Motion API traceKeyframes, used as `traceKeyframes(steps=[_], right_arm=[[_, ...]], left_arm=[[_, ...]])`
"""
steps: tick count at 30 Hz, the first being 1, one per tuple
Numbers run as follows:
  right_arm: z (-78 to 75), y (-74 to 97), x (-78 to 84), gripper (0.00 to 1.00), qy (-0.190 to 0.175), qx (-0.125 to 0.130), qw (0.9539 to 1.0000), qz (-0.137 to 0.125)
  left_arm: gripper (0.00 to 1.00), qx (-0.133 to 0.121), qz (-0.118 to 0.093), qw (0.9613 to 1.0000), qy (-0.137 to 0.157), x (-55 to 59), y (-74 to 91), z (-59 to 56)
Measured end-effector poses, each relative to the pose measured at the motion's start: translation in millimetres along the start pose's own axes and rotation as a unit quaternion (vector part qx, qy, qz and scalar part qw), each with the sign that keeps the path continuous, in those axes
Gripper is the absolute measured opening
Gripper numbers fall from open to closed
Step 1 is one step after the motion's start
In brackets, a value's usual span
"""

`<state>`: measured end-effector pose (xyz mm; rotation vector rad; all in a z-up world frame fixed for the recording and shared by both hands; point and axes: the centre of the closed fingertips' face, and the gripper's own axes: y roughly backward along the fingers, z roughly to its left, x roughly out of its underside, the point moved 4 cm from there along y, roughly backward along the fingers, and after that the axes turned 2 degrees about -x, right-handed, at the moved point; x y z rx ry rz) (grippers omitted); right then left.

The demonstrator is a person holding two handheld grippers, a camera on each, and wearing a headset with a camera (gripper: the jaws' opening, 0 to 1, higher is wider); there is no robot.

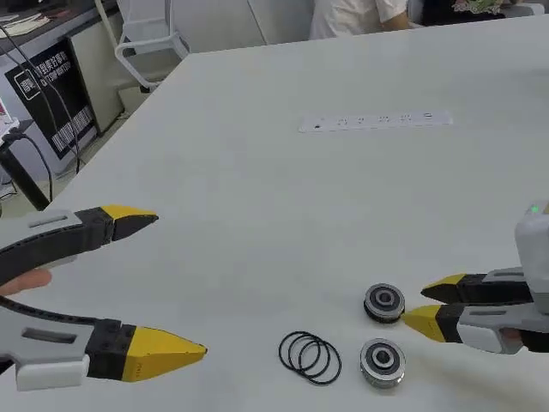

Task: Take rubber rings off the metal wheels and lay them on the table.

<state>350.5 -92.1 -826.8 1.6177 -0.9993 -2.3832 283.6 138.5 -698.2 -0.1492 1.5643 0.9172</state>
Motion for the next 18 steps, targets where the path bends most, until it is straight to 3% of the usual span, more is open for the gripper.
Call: traceKeyframes(steps=[7, 13, 18], right_arm=[[-0.5, -0.1, -0.1, 0.25, -0.005, 0.003, 1.0000, -0.007], [-0.8, -1.1, 0.4, 0.25, -0.008, 0.002, 0.9999, -0.010], [-1.7, -1.7, 0.9, 0.25, -0.012, 0.001, 0.9999, -0.012]], left_arm=[[0.90, 0.034, -0.009, 0.9989, -0.032, -19.1, -27.5, -4.3], [0.88, 0.077, -0.014, 0.9952, -0.059, -38.8, -53.2, -15.4], [0.85, 0.097, -0.018, 0.9917, -0.082, -49.5, -74.9, -20.9]])
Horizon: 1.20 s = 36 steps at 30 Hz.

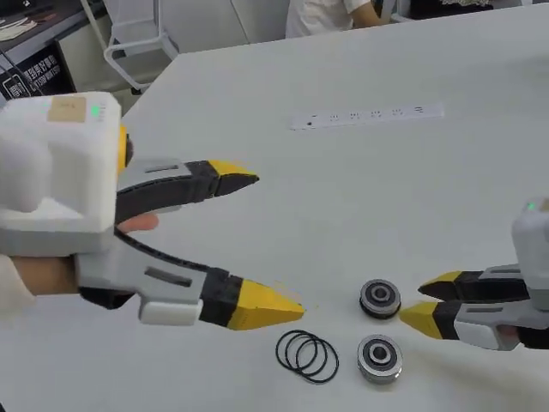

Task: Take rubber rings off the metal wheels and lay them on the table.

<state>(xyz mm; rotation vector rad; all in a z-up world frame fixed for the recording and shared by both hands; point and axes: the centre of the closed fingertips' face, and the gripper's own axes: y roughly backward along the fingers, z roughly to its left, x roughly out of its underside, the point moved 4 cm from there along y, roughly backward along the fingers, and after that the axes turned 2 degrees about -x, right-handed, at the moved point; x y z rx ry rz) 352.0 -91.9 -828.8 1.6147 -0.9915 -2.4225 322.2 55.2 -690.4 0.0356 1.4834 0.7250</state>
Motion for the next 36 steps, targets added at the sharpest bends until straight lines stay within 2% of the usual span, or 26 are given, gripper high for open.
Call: traceKeyframes(steps=[4, 7, 12, 16, 20, 22, 25, 28, 30, 35, 36], right_arm=[[-0.2, 0.3, -0.7, 0.25, -0.002, -0.001, 1.0000, -0.005], [0.6, -1.1, -0.5, 0.25, -0.008, -0.005, 0.9999, -0.010], [2.8, -5.4, 0.6, 0.25, -0.010, -0.010, 0.9998, -0.010], [3.6, -7.7, 1.2, 0.26, -0.010, -0.014, 0.9998, -0.010], [0.7, -9.7, 1.7, 0.25, -0.011, -0.015, 0.9998, -0.011], [1.0, -9.9, 1.0, 0.25, -0.011, -0.016, 0.9997, -0.012], [0.9, -12.0, 2.0, 0.25, -0.009, -0.019, 0.9997, -0.010], [1.4, -13.7, 3.0, 0.25, -0.003, -0.020, 0.9998, -0.007], [2.0, -14.7, 3.5, 0.25, 0.002, -0.022, 0.9997, -0.005], [0.4, -17.3, 4.1, 0.22, 0.007, -0.025, 0.9997, -0.003], [-0.3, -18.1, 4.0, 0.22, 0.007, -0.025, 0.9996, -0.004]], left_arm=[[0.81, 0.016, -0.007, 0.9997, -0.015, -6.6, -14.9, -5.1], [0.79, 0.029, -0.010, 0.9994, -0.015, -7.7, -27.6, -6.4], [0.72, 0.043, -0.007, 0.9991, -0.005, 1.2, -57.8, -4.3], [0.65, 0.049, -0.014, 0.9984, 0.024, 8.4, -76.4, -4.4], [0.56, 0.051, 0.000, 0.9983, 0.028, 20.6, -92.6, -5.3], [0.54, 0.056, 0.022, 0.9978, 0.027, 29.7, -99.1, -7.7], [0.51, 0.060, 0.038, 0.9972, 0.025, 39.8, -107.8, -7.9], [0.47, 0.048, 0.049, 0.9969, 0.037, 47.0, -116.4, -1.7], [0.43, 0.041, 0.049, 0.9970, 0.043, 48.9, -120.3, 1.2], [0.31, 0.034, 0.079, 0.9957, 0.035, 63.9, -130.1, 3.9], [0.30, 0.034, 0.086, 0.9948, 0.043, 67.8, -132.2, 3.2]])
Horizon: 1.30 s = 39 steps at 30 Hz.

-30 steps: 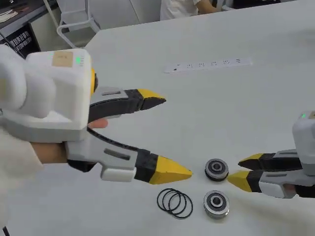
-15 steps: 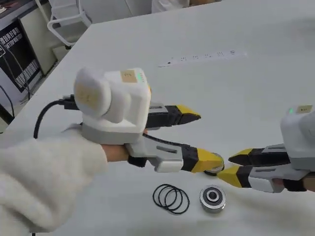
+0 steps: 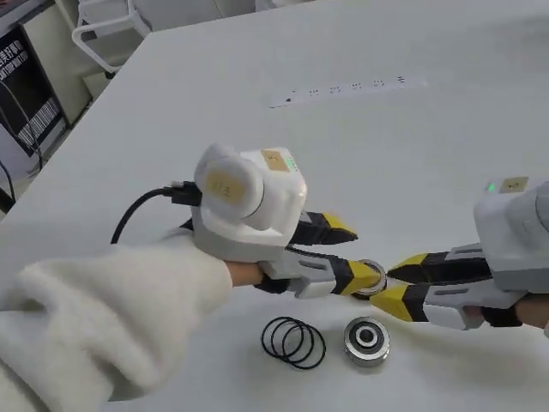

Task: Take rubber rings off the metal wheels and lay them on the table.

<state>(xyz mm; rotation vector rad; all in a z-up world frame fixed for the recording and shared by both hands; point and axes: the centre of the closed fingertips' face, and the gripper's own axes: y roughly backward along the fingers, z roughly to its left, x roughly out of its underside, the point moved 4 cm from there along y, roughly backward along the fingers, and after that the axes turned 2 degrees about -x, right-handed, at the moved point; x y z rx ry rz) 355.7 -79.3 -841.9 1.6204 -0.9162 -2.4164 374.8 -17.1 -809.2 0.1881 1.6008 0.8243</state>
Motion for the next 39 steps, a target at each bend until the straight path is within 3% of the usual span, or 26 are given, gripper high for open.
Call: traceKeyframes(steps=[5, 9, 10, 14, 17, 23, 27, 34, 37, 39], right_arm=[[-1.8, -2.1, 0.0, 0.20, 0.004, 0.000, 1.0000, 0.000], [-0.9, -0.1, -0.2, 0.18, 0.017, -0.003, 0.9999, 0.000], [-0.8, -0.1, -0.1, 0.17, 0.019, -0.003, 0.9998, 0.000], [-1.0, 1.9, 1.3, 0.14, 0.041, 0.001, 0.9991, 0.008], [-5.0, 5.6, 3.3, 0.01, 0.050, 0.015, 0.9985, 0.017], [-3.3, 4.8, 2.4, 0.00, 0.049, 0.016, 0.9985, 0.017], [-4.7, 4.9, 1.3, 0.00, -0.006, 0.029, 0.9995, 0.013], [-5.9, 5.6, 0.6, 0.00, -0.029, 0.042, 0.9987, 0.004], [-9.2, 8.8, -3.7, 0.00, -0.067, 0.052, 0.9961, -0.022], [-8.1, 10.6, -7.2, 0.00, -0.109, 0.037, 0.9926, -0.038]], left_arm=[[0.24, 0.013, 0.016, 0.9998, -0.008, 8.9, -7.7, -6.9], [0.20, 0.012, 0.017, 0.9998, 0.005, 11.7, -10.2, -6.2], [0.18, 0.009, 0.010, 0.9999, 0.004, 10.0, -10.9, -5.1], [0.15, 0.006, 0.012, 0.9998, 0.011, 12.0, -11.0, -4.7], [0.14, 0.007, 0.007, 0.9999, 0.010, 13.0, -9.1, -4.9], [0.14, 0.005, 0.004, 0.9999, 0.012, 13.8, -7.5, -6.7], [0.14, 0.007, 0.007, 0.9999, 0.008, 14.9, -5.4, -8.5], [0.14, 0.007, 0.010, 0.9999, -0.002, 15.9, -3.8, -9.7], [0.14, 0.006, 0.009, 0.9999, -0.005, 16.2, -3.6, -9.7], [0.14, 0.004, 0.007, 0.9999, -0.008, 16.4, -3.6, -9.8]])
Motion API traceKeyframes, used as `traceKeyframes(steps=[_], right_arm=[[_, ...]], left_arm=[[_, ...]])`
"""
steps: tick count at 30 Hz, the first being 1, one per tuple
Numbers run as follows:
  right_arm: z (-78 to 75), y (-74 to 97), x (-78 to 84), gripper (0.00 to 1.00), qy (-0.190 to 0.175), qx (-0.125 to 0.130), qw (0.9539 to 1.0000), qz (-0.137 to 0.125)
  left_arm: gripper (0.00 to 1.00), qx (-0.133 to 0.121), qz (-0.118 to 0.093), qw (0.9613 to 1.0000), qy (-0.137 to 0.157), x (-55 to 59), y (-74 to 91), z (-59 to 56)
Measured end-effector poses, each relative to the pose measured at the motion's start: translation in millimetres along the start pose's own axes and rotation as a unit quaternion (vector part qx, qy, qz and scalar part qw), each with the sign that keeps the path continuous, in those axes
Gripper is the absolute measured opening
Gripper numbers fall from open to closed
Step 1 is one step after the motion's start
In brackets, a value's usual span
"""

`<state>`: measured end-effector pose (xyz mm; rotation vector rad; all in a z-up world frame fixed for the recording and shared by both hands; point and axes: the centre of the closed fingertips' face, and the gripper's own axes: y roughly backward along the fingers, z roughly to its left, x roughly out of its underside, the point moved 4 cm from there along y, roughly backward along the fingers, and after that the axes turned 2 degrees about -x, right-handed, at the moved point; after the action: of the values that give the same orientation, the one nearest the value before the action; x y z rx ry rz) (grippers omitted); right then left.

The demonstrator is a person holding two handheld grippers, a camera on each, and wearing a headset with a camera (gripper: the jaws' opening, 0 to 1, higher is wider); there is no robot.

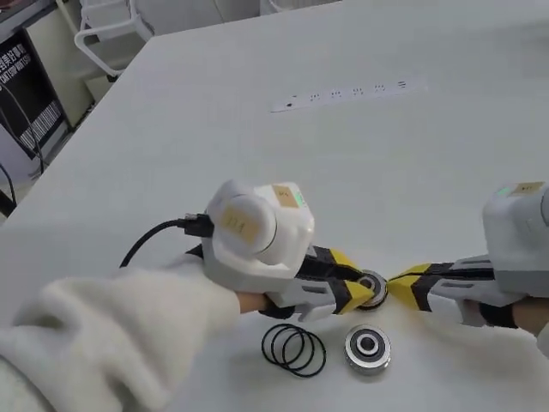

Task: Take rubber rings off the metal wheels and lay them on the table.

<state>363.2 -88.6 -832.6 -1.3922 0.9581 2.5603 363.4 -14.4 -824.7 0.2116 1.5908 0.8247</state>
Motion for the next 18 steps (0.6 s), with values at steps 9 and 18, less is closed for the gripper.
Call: traceKeyframes(steps=[9, 18], right_arm=[[6.3, 2.1, 0.5, 0.00, -0.067, -0.022, 0.9974, -0.010], [9.5, -0.5, -3.2, 0.00, -0.070, -0.021, 0.9972, -0.011]], left_arm=[[0.13, 0.004, -0.001, 1.0000, -0.004, 0.2, 0.1, -3.1], [0.13, 0.000, -0.001, 1.0000, -0.009, -0.2, -0.8, -2.4]])
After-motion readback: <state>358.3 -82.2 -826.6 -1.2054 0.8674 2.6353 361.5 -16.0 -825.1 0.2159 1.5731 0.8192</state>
